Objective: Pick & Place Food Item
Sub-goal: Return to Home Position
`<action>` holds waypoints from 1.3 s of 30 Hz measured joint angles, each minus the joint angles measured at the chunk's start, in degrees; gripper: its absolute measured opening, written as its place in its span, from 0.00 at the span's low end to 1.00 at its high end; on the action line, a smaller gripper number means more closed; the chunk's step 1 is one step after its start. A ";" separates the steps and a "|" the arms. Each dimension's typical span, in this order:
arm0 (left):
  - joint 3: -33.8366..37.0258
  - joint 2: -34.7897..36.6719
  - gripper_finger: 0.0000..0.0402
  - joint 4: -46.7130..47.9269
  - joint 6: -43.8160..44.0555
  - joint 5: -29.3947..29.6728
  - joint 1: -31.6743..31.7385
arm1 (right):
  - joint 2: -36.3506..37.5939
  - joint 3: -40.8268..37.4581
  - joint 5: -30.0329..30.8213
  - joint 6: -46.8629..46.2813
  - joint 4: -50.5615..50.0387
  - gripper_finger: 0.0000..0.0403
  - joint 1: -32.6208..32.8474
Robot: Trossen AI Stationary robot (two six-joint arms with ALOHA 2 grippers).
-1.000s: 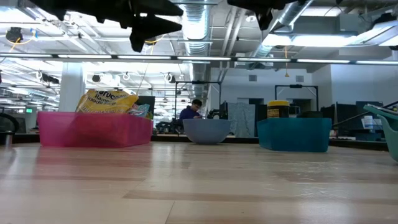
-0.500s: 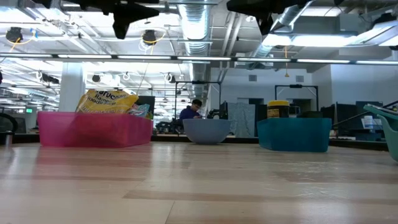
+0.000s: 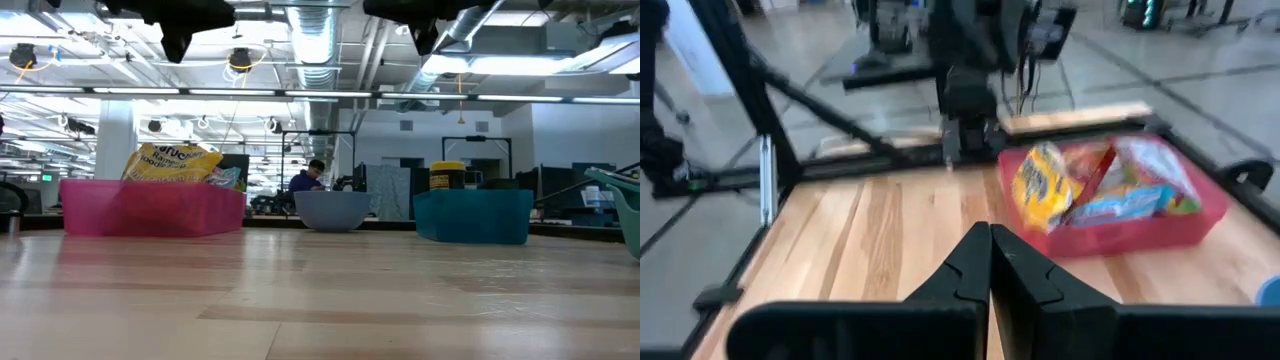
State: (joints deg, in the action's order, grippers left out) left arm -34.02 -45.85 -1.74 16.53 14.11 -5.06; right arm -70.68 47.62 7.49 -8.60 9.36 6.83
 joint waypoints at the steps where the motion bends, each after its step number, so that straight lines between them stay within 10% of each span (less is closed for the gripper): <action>1: 0.00 -0.54 0.11 -0.11 0.00 0.01 0.00 | -0.27 -0.06 -0.01 0.03 -0.41 0.00 0.19; 20: 0.04 -2.92 0.00 0.04 -1.57 2.91 0.00 | -11.94 -0.05 -0.94 3.95 9.53 0.00 0.02; 39: 0.04 -2.95 0.00 0.06 -1.73 2.84 0.00 | 6.75 -0.03 -6.01 6.06 0.30 0.00 -3.85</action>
State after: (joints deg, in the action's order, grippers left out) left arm -33.98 -48.80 -1.67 14.81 16.95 -5.06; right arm -63.93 47.59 1.48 -2.54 9.67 2.99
